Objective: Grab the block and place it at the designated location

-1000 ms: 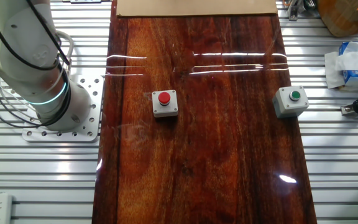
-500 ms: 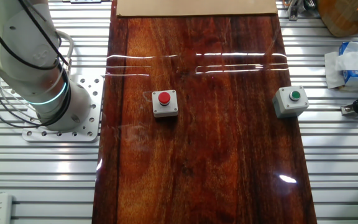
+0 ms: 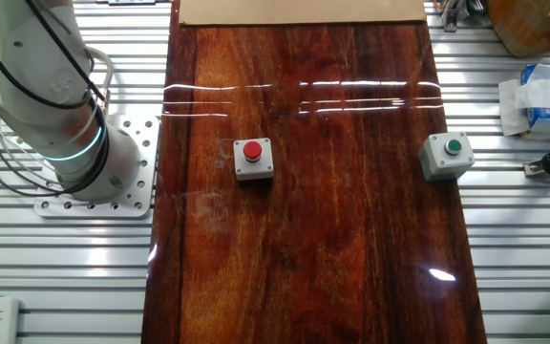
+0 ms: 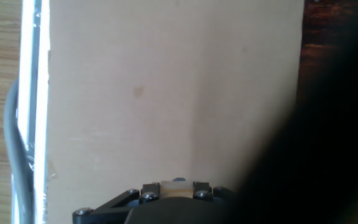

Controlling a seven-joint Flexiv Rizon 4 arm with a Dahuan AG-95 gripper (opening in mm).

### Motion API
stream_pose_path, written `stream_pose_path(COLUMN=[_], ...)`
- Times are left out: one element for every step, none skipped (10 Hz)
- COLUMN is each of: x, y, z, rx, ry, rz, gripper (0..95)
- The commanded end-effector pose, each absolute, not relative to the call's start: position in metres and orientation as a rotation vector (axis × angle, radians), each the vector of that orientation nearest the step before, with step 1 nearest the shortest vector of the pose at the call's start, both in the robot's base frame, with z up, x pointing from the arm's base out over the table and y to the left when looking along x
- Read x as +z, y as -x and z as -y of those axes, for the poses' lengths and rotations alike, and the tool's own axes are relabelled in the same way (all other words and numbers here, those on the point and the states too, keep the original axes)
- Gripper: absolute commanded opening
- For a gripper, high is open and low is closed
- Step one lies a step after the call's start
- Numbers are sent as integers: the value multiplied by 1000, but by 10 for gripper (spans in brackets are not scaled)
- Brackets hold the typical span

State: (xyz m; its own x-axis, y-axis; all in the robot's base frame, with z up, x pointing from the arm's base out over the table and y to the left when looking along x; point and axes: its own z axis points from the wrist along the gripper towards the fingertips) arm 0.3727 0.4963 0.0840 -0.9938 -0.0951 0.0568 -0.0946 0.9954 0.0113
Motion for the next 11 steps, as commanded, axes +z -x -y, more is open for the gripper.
stream_pose_path(x=[79,76,72,66,65,63,62,59,56,53,51], y=[-367,-364,-365,-366,-366,-366,-366,-366,-366,-366,-367], z=[-494,-493,-492,-491,-490,-490,-490,-489,-489,-489,-489], rx=[-17,-13,-9,-8,-4,-5,-3,-3,-2,-1,-2], ry=[-150,-148,-149,-147,-152,-153,-154,-154,-154,-153,-153], rz=[3093,3096,3097,3102,3102,3103,3103,3105,3107,3109,3111], gripper=[0,0,0,0,0,0,0,0,0,0,0])
